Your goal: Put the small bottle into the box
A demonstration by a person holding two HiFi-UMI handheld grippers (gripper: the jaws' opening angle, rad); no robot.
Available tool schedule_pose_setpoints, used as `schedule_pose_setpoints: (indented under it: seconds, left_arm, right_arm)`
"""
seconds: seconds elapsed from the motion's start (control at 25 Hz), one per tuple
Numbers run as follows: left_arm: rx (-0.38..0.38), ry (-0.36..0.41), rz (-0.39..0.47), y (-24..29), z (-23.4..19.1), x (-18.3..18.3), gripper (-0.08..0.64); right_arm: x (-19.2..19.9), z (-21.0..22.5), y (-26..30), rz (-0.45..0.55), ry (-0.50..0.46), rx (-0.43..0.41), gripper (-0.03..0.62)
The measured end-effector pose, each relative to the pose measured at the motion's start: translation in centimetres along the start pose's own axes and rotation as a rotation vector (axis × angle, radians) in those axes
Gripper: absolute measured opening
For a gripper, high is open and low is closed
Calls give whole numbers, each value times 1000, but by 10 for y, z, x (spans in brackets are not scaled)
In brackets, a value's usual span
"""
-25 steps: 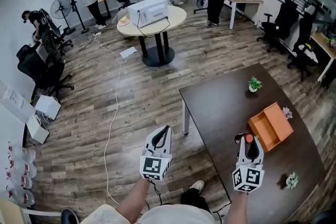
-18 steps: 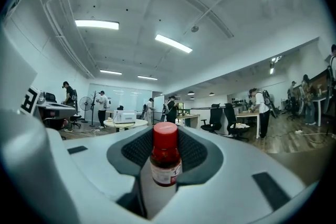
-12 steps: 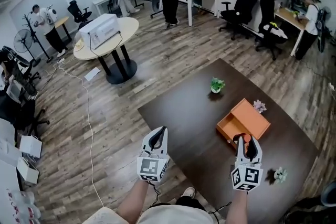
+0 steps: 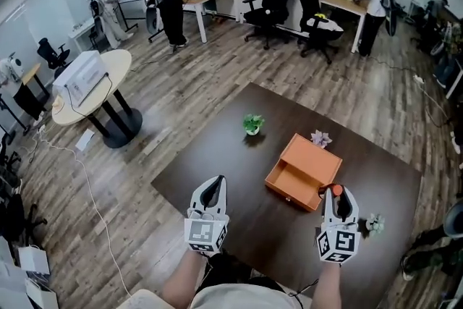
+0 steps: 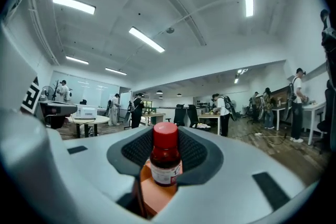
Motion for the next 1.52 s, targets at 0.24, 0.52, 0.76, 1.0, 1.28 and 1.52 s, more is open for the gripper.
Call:
schedule_pose_setpoints:
  seconds: [0.24,0.52,0.76,1.0,1.28,1.52]
  left_arm:
    - [186,-34,22,56,-26,9,3]
    - [347,-38,43,99,-57,5,3]
    - [494,-61,46,119,-47,2,3]
    - [549,-56,40,125,-36,5,3]
    - [551,-45,33,123,-29,9,3]
    - [552,-41,34,126,-20,9,3]
  right_arm:
    - [-2,-9,-4,-19,-22,185,140]
    - [-19,-40,-15,1,-25,350,140]
    - [-29,-49,-43,1,-29,488,140]
    - [-25,-49,-57,-3,-17,540,140]
    - [-22,-44,-61,3,-12,542,140]
    - [-19,-36,-62,-4,-5,539,140]
Point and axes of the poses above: the fingertips, and each gripper's own axes: y forward along the fingers, z to its right, x out of its underside, the point moved 9 cm from there along -y, backward along the fingers, and after that the axes turned 8 degrees about x, right-handed, at the moved point
